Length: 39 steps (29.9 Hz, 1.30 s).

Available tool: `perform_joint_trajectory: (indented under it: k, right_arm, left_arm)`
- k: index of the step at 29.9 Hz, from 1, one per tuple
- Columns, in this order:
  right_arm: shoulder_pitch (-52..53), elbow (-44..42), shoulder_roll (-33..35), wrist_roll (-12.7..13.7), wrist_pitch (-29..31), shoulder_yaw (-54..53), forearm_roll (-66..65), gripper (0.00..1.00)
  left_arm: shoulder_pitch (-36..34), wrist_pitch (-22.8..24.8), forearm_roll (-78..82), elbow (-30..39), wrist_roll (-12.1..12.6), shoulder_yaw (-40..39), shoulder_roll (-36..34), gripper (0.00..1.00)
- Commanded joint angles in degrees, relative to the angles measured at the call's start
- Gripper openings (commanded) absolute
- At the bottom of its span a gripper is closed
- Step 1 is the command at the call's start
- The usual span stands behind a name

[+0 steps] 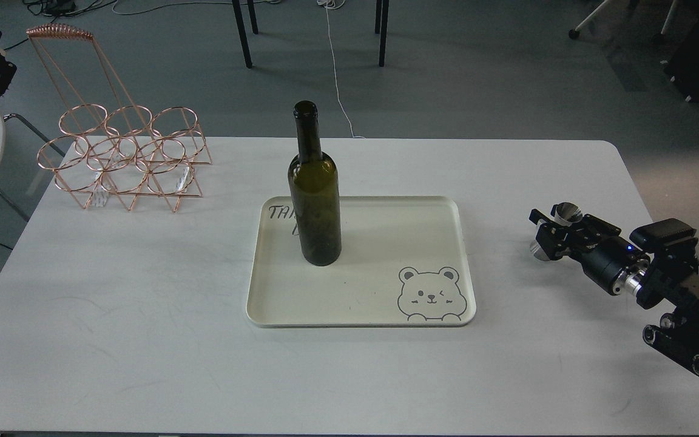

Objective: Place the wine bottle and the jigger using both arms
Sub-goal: 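Set the jigger on the table and withdraw the right gripper, then reach the left gripper toward the wine bottle neck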

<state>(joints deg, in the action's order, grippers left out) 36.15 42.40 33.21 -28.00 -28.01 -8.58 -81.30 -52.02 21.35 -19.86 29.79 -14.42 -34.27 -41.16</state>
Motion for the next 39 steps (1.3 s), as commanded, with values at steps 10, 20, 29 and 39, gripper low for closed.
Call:
perform_joint_trajectory:
  k: [10,20,29,39]
  right_arm:
    - [-4.9,15.0,14.9,0.0,0.0,-0.1,0.0,0.97]
    - [-0.5,17.6,19.5,0.0,0.0,-7.5,11.9,0.98]
    - [11.9,16.7,19.0,0.0,5.8,-7.8,32.4,0.98]
    - [14.6,8.6,13.0,0.0,15.1,-14.0,50.3,0.98]
  left_arm:
    - [-0.5,0.6,0.0,2.3,0.8,0.1,-2.1,0.98]
    - [-0.3,3.4,15.0,13.1,0.3,1.6,-11.0,0.98]
    - [-0.4,3.6,41.4,28.6,-0.3,1.5,-21.0,0.98]
    - [0.4,-2.2,74.2,55.7,-0.2,3.1,-29.8,0.98]
